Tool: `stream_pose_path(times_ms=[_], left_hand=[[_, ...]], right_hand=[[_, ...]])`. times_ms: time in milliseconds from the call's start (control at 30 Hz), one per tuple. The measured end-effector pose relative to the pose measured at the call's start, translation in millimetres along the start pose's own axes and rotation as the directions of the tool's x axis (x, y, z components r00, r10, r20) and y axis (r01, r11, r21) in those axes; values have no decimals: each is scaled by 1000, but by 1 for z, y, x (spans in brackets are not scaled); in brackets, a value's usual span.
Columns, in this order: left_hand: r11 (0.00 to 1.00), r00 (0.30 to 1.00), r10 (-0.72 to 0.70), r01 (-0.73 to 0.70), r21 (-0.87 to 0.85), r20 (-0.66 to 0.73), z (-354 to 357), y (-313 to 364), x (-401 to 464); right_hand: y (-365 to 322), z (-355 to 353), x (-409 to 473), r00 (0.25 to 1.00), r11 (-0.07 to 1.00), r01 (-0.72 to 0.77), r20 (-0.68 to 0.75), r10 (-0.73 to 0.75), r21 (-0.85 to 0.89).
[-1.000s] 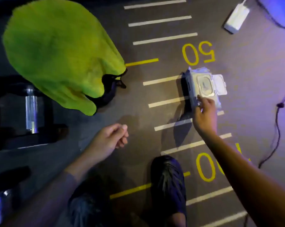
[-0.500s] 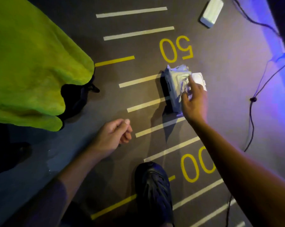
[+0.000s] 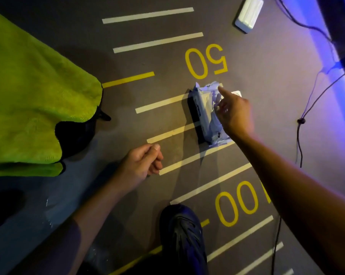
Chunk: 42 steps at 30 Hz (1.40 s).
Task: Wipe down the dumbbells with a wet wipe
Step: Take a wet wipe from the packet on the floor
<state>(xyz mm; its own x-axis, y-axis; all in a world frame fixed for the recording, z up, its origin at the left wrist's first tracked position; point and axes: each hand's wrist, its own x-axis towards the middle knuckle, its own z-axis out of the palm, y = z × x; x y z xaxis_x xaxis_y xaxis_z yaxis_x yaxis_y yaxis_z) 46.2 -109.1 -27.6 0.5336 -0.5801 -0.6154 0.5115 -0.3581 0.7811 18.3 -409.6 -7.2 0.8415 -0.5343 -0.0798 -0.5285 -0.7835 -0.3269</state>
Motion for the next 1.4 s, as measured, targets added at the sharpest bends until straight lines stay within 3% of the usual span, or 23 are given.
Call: stream_pose_path(times_ms=[133, 267, 467, 600, 833, 967, 1100, 1167, 1200, 1300, 1400], left_hand=[[999, 1000, 23, -23, -23, -3, 2, 3, -1], [999, 999, 36, -36, 6, 5, 4, 6, -2], [999, 1000, 27, -27, 16, 2, 9, 6, -1], [999, 1000, 1, -1, 35, -11, 15, 6, 0], [998, 1000, -5, 5, 58, -3, 16, 13, -7], [998, 1000, 8, -8, 55, 4, 14, 13, -15], [998, 999, 50, -49, 36, -2, 14, 11, -23], [996, 997, 78, -78, 34, -8, 13, 13, -28], [995, 996, 92, -91, 38, -9, 13, 13, -31], [994, 994, 108, -107, 16, -35, 15, 12, -38], [995, 993, 93, -96, -36, -70, 23, 7, -47]], right_hand=[[-5, 2, 5, 999, 991, -39, -29, 35, -128], [-11, 3, 4, 996, 990, -82, 9, 83, -118], [-4, -5, -2, 982, 957, -185, 8, 188, 221], [-1, -15, -10, 979, 924, -189, -13, 205, 333], [1, -21, -17, 922, 742, -268, -59, 382, 614], [-9, -33, -26, 902, 630, -234, -77, 424, 740], [-23, -60, -30, 900, 566, -106, -163, 404, 818], [-26, -69, -28, 917, 615, -44, -212, 337, 787], [-23, -69, -28, 933, 689, -50, -213, 291, 723], [-11, -51, -32, 967, 897, -207, -60, 249, 390], [-8, -35, -33, 951, 926, -303, 16, 307, 224]])
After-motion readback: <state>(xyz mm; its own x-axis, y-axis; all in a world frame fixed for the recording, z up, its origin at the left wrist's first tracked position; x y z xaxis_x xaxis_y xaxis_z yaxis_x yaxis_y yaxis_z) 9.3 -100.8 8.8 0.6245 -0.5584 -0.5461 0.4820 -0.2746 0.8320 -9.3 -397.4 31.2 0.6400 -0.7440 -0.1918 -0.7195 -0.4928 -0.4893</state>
